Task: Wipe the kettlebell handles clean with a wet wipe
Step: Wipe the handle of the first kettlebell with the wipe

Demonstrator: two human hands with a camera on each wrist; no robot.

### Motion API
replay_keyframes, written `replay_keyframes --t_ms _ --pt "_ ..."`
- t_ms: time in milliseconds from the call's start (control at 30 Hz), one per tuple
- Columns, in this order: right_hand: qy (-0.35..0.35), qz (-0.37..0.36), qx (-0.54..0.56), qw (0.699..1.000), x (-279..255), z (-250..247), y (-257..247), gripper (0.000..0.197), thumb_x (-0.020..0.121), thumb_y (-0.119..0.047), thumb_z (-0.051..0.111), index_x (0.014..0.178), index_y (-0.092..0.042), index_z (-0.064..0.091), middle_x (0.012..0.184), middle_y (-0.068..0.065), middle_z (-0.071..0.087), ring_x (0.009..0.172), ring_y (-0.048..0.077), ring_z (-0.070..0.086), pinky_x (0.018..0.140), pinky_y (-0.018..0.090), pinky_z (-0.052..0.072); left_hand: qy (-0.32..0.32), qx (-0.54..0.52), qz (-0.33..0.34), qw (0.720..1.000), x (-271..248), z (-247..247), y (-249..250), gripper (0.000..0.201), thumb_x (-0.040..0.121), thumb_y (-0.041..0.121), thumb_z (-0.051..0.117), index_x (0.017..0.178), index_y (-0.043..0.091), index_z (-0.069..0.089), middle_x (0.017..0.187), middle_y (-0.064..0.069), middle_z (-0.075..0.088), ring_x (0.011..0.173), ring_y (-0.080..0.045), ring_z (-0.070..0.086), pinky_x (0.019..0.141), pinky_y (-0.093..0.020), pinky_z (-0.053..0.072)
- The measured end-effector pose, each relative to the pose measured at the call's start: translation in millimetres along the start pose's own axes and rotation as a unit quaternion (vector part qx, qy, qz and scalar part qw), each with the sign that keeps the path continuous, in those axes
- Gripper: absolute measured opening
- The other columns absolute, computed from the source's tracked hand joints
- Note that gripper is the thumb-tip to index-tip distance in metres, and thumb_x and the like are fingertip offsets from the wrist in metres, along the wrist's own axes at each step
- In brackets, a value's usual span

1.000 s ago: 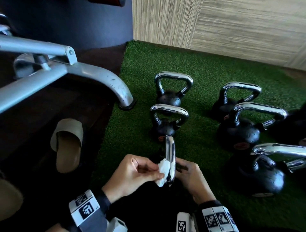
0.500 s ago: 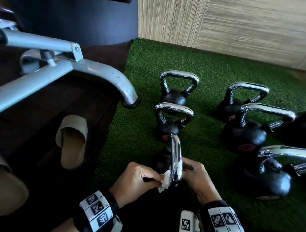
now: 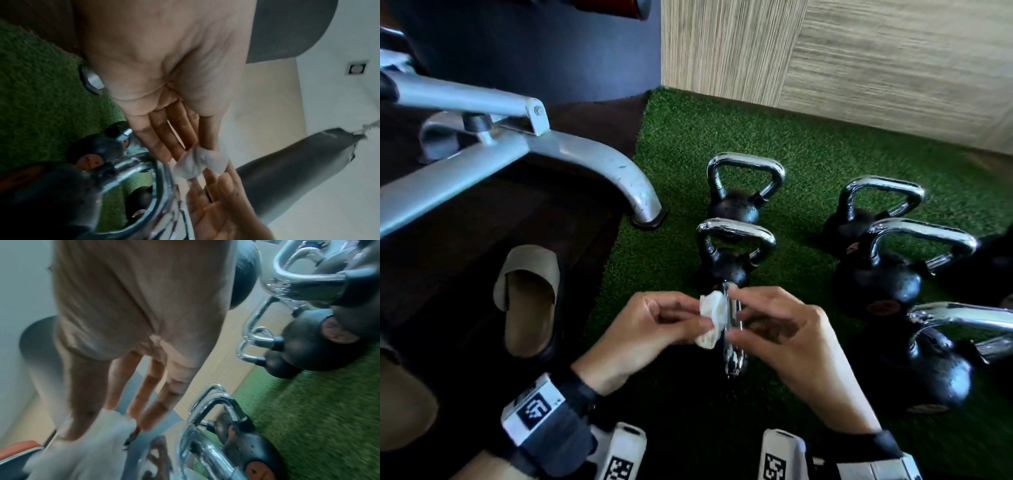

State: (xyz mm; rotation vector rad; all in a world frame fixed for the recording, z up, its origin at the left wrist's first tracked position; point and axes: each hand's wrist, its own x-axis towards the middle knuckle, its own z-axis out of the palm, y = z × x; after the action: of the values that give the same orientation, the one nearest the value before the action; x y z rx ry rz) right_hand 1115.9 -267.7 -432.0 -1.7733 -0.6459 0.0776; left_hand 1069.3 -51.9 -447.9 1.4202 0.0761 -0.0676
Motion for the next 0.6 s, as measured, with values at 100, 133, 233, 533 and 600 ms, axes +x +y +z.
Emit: replay_keyframes --t_ms 100,133,233,533,600 --pt "-0.025 0.001 0.018 1.000 -1 6 -2 0.055 0.066 -0.015 0.093 0.118 -0.022 0.077 0.119 -0.008 0.072 0.102 0.016 0.074 0.090 0.034 0.060 -0.007 -0.084 -0.056 0.995 3 8 13 0.034 0.073 0.013 0.078 0.105 0.004 0.072 0.082 -0.015 0.077 0.070 -0.018 0.075 0.069 -0.028 0.062" --pt "-0.009 -0.004 0.015 1.000 -1 8 -3 0.054 0.065 -0.016 0.093 0.117 -0.021 0.077 0.118 -0.008 0.073 0.100 0.013 0.075 0.089 0.033 0.061 -0.006 -0.102 -0.075 0.992 4 11 16 0.040 0.073 0.012 0.078 0.111 0.004 0.067 0.082 -0.017 0.077 0.068 -0.019 0.075 0.067 -0.030 0.063" --pt "0.054 -0.022 0.011 0.998 0 13 -6 0.043 0.066 -0.017 0.092 0.107 -0.020 0.081 0.108 -0.009 0.077 0.097 0.011 0.075 0.086 0.030 0.061 0.011 -0.157 -0.112 0.981 8 17 20 0.054 0.071 0.015 0.078 0.119 0.008 0.054 0.090 -0.019 0.077 0.067 -0.021 0.075 0.064 -0.030 0.063" --pt "0.092 0.017 0.019 0.995 4 24 -2 0.024 0.076 -0.012 0.088 0.097 -0.022 0.081 0.087 -0.002 0.080 0.079 0.017 0.077 0.075 0.046 0.064 0.021 -0.155 -0.100 0.983 12 13 15 0.049 0.072 0.027 0.078 0.114 0.012 0.058 0.092 -0.015 0.077 0.072 -0.017 0.072 0.069 -0.029 0.063" --pt "0.106 0.013 -0.002 0.994 6 19 1 0.021 0.077 -0.010 0.087 0.093 -0.023 0.081 0.082 -0.003 0.079 0.074 0.015 0.077 0.073 0.041 0.063 0.027 -0.115 -0.081 0.990 16 10 10 0.041 0.078 0.032 0.075 0.112 0.015 0.059 0.088 -0.011 0.076 0.069 -0.015 0.070 0.071 -0.030 0.061"
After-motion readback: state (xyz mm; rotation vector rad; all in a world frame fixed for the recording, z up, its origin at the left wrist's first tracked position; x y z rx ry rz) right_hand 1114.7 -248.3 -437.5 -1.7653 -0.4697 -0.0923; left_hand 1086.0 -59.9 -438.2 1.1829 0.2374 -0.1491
